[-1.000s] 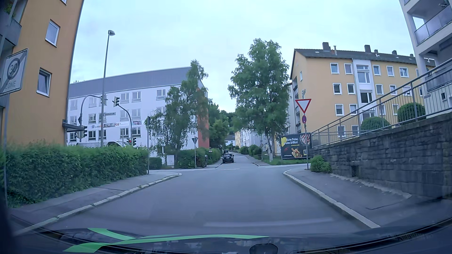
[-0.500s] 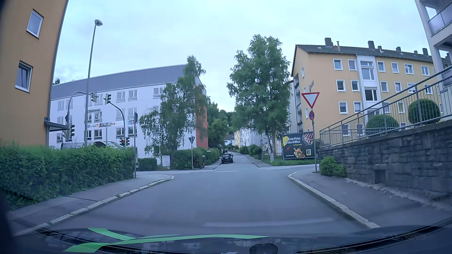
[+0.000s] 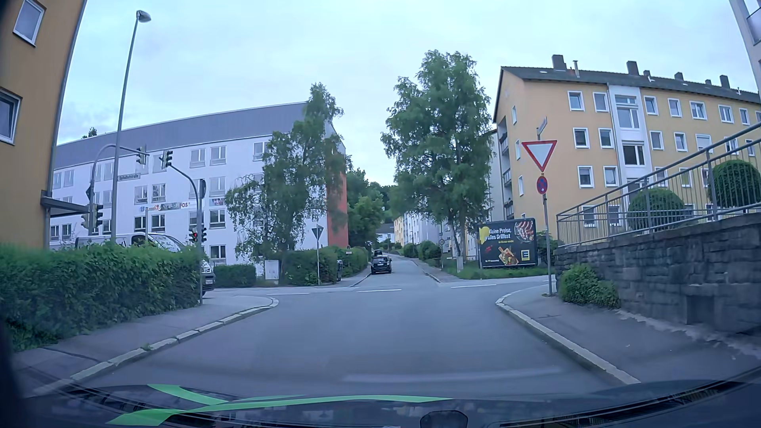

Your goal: Follow the waypoints while adhering to traffic rules and regulations

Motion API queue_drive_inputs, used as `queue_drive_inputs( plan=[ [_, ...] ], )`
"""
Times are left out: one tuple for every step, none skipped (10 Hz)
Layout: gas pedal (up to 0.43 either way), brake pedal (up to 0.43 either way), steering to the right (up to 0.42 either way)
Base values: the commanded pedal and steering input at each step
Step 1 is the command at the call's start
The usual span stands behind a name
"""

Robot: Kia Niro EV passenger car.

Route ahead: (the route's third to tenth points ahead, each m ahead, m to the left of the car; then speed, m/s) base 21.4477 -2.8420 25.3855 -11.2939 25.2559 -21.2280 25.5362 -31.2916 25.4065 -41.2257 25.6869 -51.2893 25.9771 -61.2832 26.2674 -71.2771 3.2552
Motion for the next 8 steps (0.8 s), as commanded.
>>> queue_drive_inputs(
  plan=[
    [0.028,0.0,-0.001],
    [0.028,0.0,-0.001],
    [0.028,0.0,-0.001],
    [0.028,0.0,-0.001],
    [0.028,0.0,-0.001],
    [0.028,0.0,-0.001],
    [0.028,0.0,-0.001],
    [0.028,0.0,-0.001]
  ],
)
